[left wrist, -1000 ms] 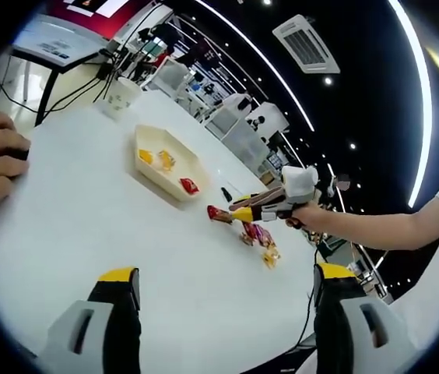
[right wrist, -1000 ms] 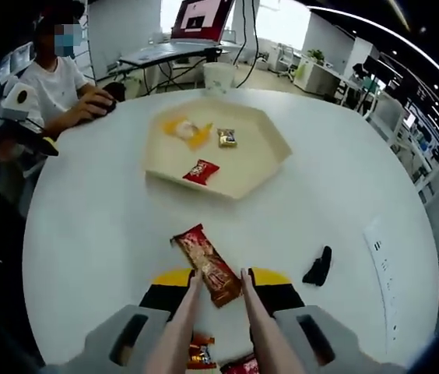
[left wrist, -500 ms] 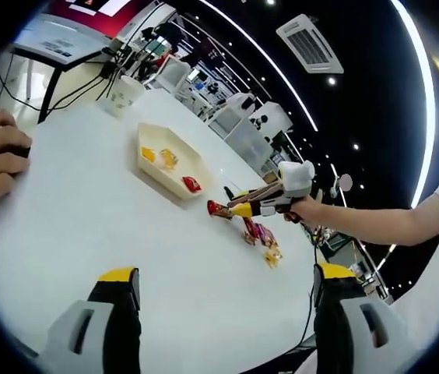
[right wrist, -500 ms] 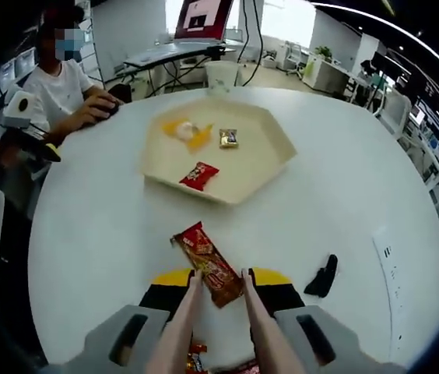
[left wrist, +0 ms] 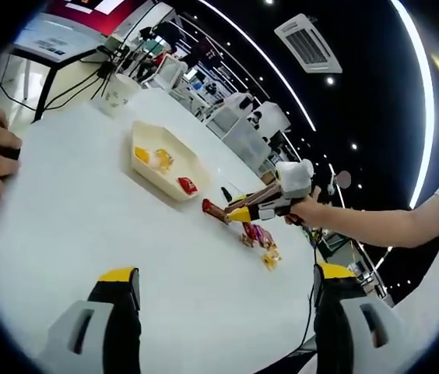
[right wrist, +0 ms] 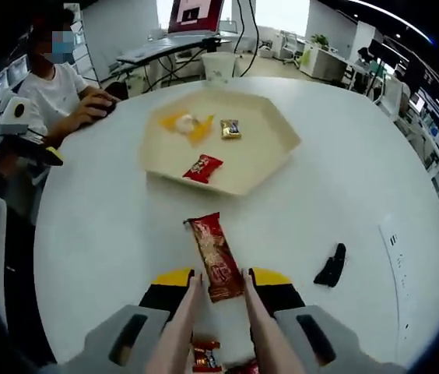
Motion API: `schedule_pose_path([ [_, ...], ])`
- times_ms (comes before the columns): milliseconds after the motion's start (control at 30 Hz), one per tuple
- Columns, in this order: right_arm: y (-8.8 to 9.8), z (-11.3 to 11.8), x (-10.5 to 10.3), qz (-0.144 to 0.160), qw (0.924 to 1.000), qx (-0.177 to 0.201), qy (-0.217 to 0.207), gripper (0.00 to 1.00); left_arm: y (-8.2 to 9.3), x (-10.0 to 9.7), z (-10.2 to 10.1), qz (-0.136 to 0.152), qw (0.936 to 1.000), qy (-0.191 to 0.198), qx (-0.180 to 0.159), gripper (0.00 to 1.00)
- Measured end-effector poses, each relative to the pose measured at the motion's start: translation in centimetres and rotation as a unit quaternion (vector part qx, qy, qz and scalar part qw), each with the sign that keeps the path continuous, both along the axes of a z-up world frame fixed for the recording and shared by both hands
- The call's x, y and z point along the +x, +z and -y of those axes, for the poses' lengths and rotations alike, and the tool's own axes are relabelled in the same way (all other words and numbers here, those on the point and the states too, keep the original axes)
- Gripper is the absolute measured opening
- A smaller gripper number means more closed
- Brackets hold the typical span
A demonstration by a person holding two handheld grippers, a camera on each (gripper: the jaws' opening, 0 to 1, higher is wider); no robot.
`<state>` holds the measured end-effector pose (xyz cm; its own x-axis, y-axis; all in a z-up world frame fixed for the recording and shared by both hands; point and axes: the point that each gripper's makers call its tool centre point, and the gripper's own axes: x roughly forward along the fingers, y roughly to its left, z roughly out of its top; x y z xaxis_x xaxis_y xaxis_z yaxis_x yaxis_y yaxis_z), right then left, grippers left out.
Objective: Place the target food into the container with the food tongs after gripping and lifting it, then release it inside without dropping or visibly crushing the food.
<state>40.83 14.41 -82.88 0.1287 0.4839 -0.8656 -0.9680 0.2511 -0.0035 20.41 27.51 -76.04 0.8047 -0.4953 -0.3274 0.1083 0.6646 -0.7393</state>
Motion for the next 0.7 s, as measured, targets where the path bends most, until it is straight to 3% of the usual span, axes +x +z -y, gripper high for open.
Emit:
schedule_pose_path([
  [233, 0.4, -0.4, 0.2, 0.012, 0.9999, 0.001, 0.001, 0.27, -0.2, 0.0, 0.1, -0.001, 1.0000, 0.006, -0.006, 0.93],
  [433, 0.2, -1.3, 0.3, 0.023, 0.9993, -0.007, 0.028, 0.28, -0.4, -0.2, -0.2, -0.004, 0.9999, 0.009, -0.005, 0.93],
  [700, -0.9, -2.1, 0.4, 0.008, 0.9990, -0.012, 0.043, 0.28, -0.3, -0.1, -0.9, -0.004, 0.9998, 0.019, -0.005, 0.93],
])
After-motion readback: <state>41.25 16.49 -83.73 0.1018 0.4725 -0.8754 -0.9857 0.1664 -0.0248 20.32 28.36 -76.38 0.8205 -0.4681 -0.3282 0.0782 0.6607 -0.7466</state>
